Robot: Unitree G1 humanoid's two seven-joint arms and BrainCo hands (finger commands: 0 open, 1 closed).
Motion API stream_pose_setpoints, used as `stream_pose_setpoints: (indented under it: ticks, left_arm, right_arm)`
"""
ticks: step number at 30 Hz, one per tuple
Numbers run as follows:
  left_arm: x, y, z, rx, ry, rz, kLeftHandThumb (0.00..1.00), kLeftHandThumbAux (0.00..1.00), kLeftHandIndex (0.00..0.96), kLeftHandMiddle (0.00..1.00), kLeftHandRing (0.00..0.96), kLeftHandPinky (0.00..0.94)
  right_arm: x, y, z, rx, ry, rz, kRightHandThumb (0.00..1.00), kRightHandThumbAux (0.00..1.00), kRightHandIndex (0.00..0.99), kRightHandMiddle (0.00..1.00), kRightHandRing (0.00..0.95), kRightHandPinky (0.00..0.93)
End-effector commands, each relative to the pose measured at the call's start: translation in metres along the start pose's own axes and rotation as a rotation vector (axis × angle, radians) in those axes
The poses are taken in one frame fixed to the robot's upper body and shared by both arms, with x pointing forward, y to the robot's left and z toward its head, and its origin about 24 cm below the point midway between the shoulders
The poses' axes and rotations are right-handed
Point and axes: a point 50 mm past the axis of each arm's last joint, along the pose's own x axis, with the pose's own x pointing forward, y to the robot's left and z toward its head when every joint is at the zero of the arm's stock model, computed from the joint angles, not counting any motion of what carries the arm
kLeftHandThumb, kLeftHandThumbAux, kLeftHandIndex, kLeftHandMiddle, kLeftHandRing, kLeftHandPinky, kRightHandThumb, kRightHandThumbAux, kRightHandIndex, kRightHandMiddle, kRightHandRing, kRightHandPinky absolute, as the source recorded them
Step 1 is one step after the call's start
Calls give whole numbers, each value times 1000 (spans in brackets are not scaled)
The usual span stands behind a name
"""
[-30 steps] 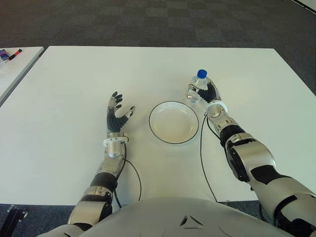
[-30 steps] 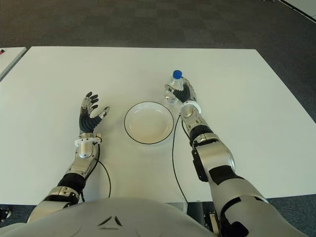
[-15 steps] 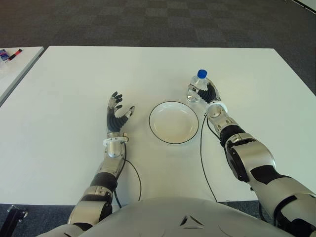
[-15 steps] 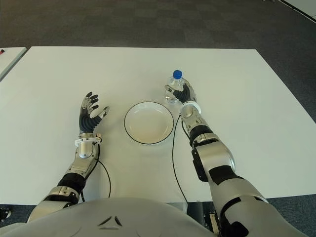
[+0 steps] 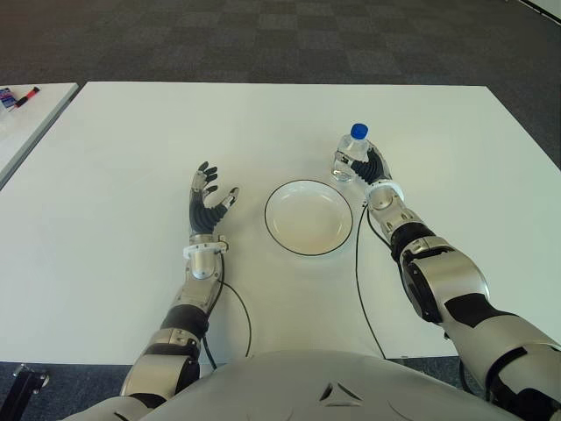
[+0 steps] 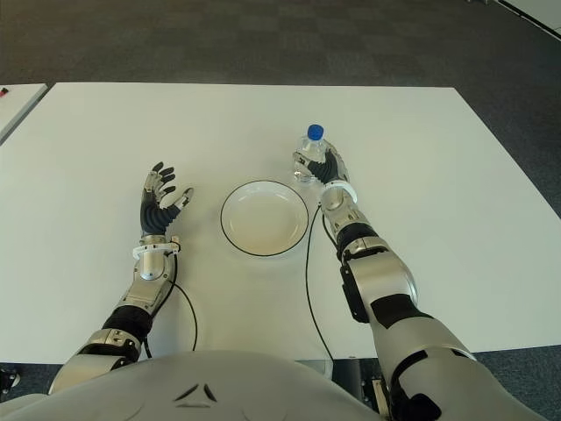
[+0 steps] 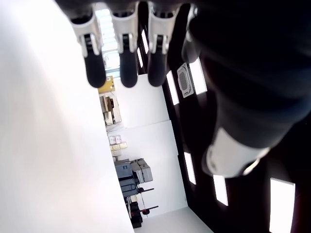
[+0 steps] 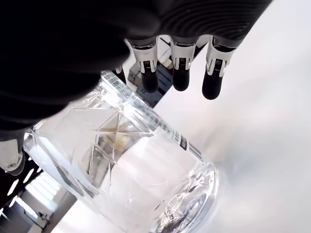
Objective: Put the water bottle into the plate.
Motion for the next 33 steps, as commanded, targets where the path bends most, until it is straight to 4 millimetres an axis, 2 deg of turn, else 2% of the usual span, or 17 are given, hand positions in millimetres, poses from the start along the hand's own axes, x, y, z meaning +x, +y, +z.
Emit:
stream_pose_setpoints:
  ticks: [1, 14, 33]
  left_arm:
    - [-9, 3, -10, 14, 44, 5, 221, 785, 118, 205, 214, 240]
    - [-9, 3, -9, 7, 36, 10, 210, 785, 120, 209, 213, 232]
    - [-9, 3, -10, -8, 43, 12, 230, 799, 130, 208, 215, 242]
  right_arm:
    - [-4, 5, -10, -1, 40, 14, 433, 398, 0, 17, 62, 149]
    - [-6, 5, -12, 1, 37, -12, 443, 413, 0, 62, 103, 183]
    - [-8, 7, -17, -2, 55, -10, 446, 416, 11, 70, 105, 178]
